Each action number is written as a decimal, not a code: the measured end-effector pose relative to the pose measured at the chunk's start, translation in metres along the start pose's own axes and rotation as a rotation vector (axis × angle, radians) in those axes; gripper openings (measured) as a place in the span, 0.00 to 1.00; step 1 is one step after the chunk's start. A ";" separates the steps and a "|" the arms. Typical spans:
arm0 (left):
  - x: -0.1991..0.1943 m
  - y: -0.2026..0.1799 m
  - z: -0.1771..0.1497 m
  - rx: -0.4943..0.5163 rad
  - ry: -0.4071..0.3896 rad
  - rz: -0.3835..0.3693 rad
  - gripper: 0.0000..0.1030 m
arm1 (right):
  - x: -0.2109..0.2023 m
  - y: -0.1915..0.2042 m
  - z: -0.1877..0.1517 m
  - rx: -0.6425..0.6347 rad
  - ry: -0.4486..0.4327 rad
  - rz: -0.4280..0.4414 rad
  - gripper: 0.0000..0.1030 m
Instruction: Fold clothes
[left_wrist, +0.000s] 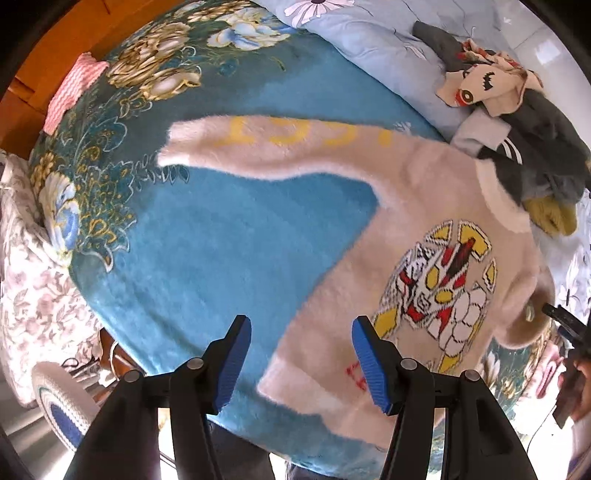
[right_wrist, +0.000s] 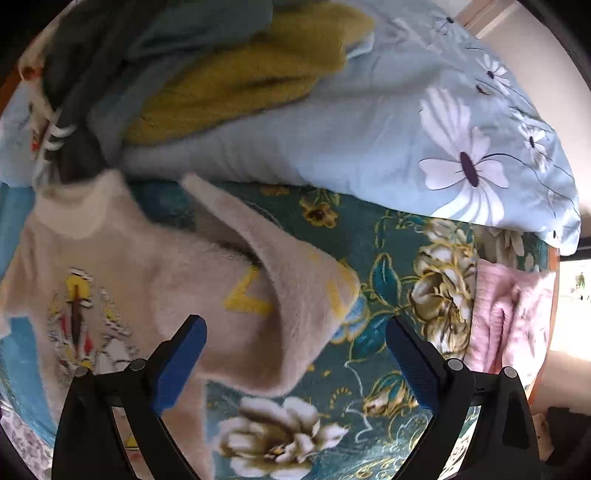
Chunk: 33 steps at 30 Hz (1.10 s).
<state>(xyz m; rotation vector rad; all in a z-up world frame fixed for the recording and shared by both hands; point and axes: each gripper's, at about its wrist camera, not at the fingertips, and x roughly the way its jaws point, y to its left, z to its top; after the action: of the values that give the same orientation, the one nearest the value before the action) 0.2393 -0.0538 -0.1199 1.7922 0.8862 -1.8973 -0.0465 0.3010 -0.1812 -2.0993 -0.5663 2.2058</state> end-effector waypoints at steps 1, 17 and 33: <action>-0.002 -0.002 -0.004 -0.006 0.001 -0.002 0.59 | 0.007 -0.001 0.001 -0.015 0.006 -0.014 0.95; 0.004 -0.067 -0.008 0.156 0.042 0.034 0.60 | 0.025 -0.121 -0.089 0.330 -0.094 0.093 0.95; -0.015 -0.050 -0.009 0.146 0.040 0.048 0.64 | 0.018 -0.063 -0.022 0.150 -0.176 0.053 0.95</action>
<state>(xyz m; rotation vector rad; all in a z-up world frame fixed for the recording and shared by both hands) 0.2142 -0.0133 -0.0961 1.9242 0.7275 -1.9468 -0.0400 0.3698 -0.1804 -1.8820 -0.3436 2.3957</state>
